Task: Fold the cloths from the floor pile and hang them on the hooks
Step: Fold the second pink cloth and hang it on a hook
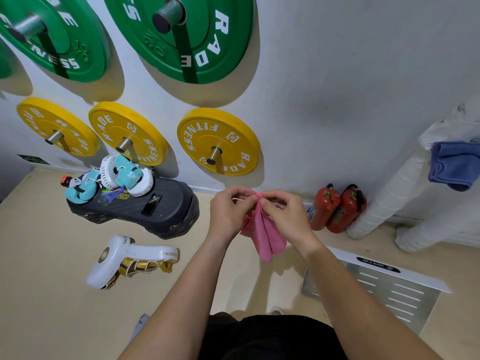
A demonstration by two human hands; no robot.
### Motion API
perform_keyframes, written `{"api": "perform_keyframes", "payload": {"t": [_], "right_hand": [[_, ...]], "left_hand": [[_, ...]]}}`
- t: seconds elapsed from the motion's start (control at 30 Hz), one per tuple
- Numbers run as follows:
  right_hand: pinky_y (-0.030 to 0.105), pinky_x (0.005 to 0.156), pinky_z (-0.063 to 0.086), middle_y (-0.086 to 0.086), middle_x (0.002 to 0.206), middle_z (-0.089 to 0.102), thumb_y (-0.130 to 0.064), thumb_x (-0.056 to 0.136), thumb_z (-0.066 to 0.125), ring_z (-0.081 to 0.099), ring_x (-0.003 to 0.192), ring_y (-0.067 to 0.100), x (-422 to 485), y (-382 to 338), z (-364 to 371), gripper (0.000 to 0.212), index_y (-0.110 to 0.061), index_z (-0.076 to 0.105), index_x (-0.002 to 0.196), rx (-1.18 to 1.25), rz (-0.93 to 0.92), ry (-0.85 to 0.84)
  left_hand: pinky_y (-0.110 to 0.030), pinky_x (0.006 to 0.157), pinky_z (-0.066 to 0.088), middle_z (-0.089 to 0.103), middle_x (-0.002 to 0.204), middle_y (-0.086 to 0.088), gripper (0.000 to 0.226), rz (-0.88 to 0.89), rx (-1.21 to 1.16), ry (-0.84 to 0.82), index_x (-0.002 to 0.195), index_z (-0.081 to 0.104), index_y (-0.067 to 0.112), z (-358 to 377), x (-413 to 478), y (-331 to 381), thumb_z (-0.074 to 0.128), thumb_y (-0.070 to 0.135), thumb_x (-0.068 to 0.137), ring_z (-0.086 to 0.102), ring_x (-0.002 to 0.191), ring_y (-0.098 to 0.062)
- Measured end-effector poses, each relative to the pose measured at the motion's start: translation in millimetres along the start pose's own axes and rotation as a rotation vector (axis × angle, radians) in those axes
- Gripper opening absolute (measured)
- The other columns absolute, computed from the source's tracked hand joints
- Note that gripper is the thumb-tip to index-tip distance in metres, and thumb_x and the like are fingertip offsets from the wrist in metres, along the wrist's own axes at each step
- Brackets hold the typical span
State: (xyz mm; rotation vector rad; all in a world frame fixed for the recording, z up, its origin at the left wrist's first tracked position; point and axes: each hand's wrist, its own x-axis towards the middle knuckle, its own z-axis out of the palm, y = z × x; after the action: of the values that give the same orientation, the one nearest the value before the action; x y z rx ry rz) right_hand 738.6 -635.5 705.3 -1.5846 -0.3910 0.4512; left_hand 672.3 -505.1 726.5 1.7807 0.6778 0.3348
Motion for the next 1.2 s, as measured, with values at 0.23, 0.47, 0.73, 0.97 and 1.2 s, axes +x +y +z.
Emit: {"api": "perform_keyframes", "payload": {"t": [0.23,0.47,0.73,0.97,1.2], "right_hand": [[0.034,0.083,0.055,-0.001,0.087,0.074,-0.013,0.084,0.074,0.071,0.085,0.018,18,-10,-12,0.008,-0.021,0.073,0.086,-0.104,-0.060,-0.130],[0.035,0.081,0.049,-0.005,0.083,0.063,-0.011,0.085,0.061,0.058,0.079,0.007,49,-62,-25,0.015,-0.025,0.065,0.083,-0.203,-0.196,-0.386],[0.016,0.069,0.040,-0.007,0.077,0.058,0.003,0.090,0.059,0.050,0.067,-0.002,70,-99,-32,0.018,-0.015,0.064,0.089,-0.315,-0.317,-0.369],[0.026,0.074,0.042,-0.003,0.084,0.061,-0.008,0.089,0.058,0.055,0.075,0.012,90,-100,-57,0.016,-0.023,0.062,0.087,-0.648,-0.306,-0.048],[0.028,0.075,0.038,0.010,0.097,0.065,-0.009,0.092,0.053,0.058,0.093,0.029,104,-64,-81,0.012,-0.015,0.062,0.095,-0.817,-0.106,0.121]], "left_hand": [[-0.038,0.071,0.056,0.071,0.074,-0.016,0.007,-0.077,-0.148,-0.137,0.093,0.075,0.004,-11,1,8,0.070,0.007,0.089,0.064,0.070,-0.024],[-0.027,0.085,0.054,0.075,0.101,0.006,0.019,0.148,0.088,-0.150,0.105,0.077,0.020,-28,20,2,0.075,0.015,0.086,0.067,0.096,-0.011],[-0.034,0.071,0.056,0.071,0.080,0.002,0.013,0.091,0.218,-0.090,0.082,0.070,0.020,-24,21,-16,0.072,0.007,0.079,0.063,0.070,-0.013],[-0.027,0.059,0.045,0.067,0.075,0.002,0.020,-0.095,0.256,-0.123,0.078,0.071,0.017,-48,11,-55,0.067,-0.003,0.077,0.054,0.055,-0.004],[-0.021,0.047,0.048,0.067,0.074,-0.010,0.012,-0.413,-0.213,-0.035,0.096,0.067,0.002,-71,16,-43,0.061,-0.006,0.090,0.064,0.056,-0.020]]}}
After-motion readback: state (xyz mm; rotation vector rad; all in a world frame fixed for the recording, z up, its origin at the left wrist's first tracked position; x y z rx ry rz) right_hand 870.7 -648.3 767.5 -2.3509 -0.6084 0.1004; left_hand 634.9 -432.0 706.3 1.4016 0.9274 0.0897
